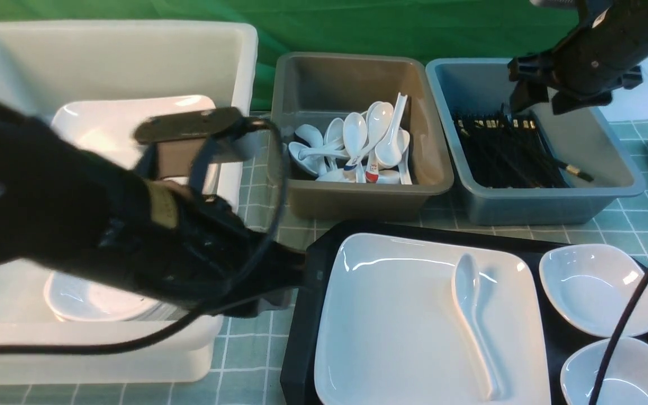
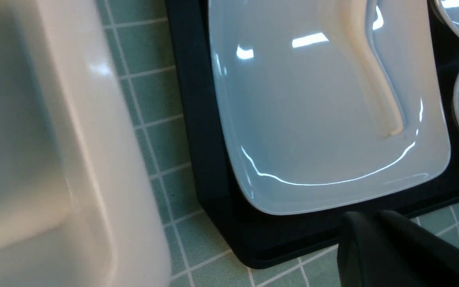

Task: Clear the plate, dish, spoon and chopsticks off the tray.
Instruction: Use the right arm to put the chopsticks into the small storage box on the right, then use the right arm to grab a soup spoon from the plate

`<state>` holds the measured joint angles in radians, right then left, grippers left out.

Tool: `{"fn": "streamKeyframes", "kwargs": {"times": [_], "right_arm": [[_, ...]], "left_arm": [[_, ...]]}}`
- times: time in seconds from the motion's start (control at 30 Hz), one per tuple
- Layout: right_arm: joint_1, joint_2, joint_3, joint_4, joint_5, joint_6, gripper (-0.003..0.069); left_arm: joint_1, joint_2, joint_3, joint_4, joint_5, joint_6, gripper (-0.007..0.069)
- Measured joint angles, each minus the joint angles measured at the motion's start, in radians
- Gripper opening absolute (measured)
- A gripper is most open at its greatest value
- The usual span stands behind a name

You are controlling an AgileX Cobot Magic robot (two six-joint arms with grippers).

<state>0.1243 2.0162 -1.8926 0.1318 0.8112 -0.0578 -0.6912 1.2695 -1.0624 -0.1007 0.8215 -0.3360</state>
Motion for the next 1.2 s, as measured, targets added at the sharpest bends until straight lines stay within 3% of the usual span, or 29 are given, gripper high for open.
{"fn": "streamKeyframes", "kwargs": {"times": [0.03,0.17,0.23,0.3,0.43,0.5,0.53,0.6,0.73,0.8,0.93,1.03,1.1,1.13,1.17,1.2], "right_arm": [[0.0,-0.023,-0.008,-0.026,0.077,-0.012,0.0467],[0.0,-0.131,0.001,-0.047,0.303,-0.081,0.0149],[0.0,-0.208,0.058,-0.04,0.318,-0.1,0.0067],[0.003,-0.297,0.158,-0.022,0.318,-0.11,0.0035],[0.059,-0.465,0.441,0.0,0.298,-0.071,0.0054],[0.13,-0.537,0.599,0.005,0.219,-0.057,0.0111],[0.156,-0.557,0.684,0.008,0.166,-0.056,0.0146],[0.292,-0.581,0.873,0.011,-0.028,-0.05,0.0307],[0.444,-0.532,0.987,-0.047,-0.19,0.019,0.0457],[0.489,-0.474,0.993,-0.132,-0.247,0.1,0.048],[0.513,-0.379,0.99,-0.247,-0.294,0.231,0.0488],[0.513,-0.33,0.99,-0.276,-0.301,0.263,0.0456],[0.513,-0.312,0.987,-0.277,-0.305,0.274,0.039],[0.516,-0.309,0.983,-0.278,-0.31,0.275,0.0274],[0.516,-0.309,0.983,-0.277,-0.311,0.275,0.0274],[0.518,-0.31,0.982,-0.278,-0.31,0.275,0.0154]], "left_arm": [[-0.023,0.044,-0.028,0.002,0.019,0.016,0.0009],[-0.101,0.156,-0.112,0.058,0.063,-0.012,0.0009],[-0.122,0.198,-0.145,0.064,0.063,-0.022,0.0009],[-0.128,0.225,-0.173,0.063,0.063,-0.031,0.0009],[-0.12,0.229,-0.194,0.087,0.064,-0.034,0.001],[-0.102,0.229,-0.199,0.093,0.064,-0.034,0.001],[-0.093,0.229,-0.199,0.101,0.066,-0.034,0.001],[-0.067,0.229,-0.199,0.109,0.083,-0.034,0.001],[-0.04,0.229,-0.199,0.127,0.107,-0.021,0.001],[-0.028,0.229,-0.199,0.129,0.124,-0.013,0.001],[-0.023,0.229,-0.199,0.143,0.167,-0.007,0.001],[-0.023,0.229,-0.199,0.155,0.194,0.005,0.001],[-0.023,0.229,-0.199,0.158,0.2,0.012,0.001],[-0.023,0.228,-0.199,0.162,0.205,0.016,0.001],[-0.023,0.227,-0.199,0.162,0.205,0.016,0.001],[-0.022,0.22,-0.199,0.17,0.205,0.017,0.001]]}}
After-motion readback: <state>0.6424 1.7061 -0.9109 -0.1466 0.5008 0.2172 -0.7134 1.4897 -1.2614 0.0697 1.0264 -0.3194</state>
